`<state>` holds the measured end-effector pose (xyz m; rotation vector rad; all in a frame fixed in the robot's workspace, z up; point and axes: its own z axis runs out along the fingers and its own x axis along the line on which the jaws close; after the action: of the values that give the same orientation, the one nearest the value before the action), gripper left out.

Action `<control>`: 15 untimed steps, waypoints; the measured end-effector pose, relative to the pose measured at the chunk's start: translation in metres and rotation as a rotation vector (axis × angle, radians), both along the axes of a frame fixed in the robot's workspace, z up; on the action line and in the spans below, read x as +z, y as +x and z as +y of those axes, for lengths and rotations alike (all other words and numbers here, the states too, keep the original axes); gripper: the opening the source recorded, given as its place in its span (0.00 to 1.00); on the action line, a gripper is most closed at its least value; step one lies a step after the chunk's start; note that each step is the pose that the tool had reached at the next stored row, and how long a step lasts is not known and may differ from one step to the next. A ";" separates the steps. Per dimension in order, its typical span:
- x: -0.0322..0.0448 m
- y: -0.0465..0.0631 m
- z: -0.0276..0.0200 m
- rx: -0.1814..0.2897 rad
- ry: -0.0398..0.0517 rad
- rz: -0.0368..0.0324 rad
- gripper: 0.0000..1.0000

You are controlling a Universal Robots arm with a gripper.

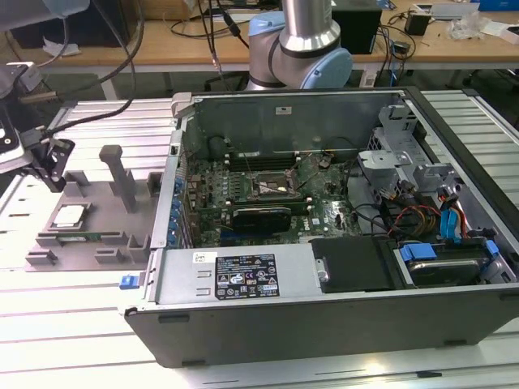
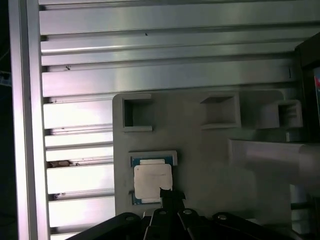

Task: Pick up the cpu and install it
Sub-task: 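Pick up the cpu and move it towards the insertion slot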

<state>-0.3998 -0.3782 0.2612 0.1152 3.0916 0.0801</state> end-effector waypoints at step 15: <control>-0.0448 -0.008 -0.0038 0.001 0.0004 0.0016 0.11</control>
<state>-0.4081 -0.3820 0.2164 0.1139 3.0933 0.0808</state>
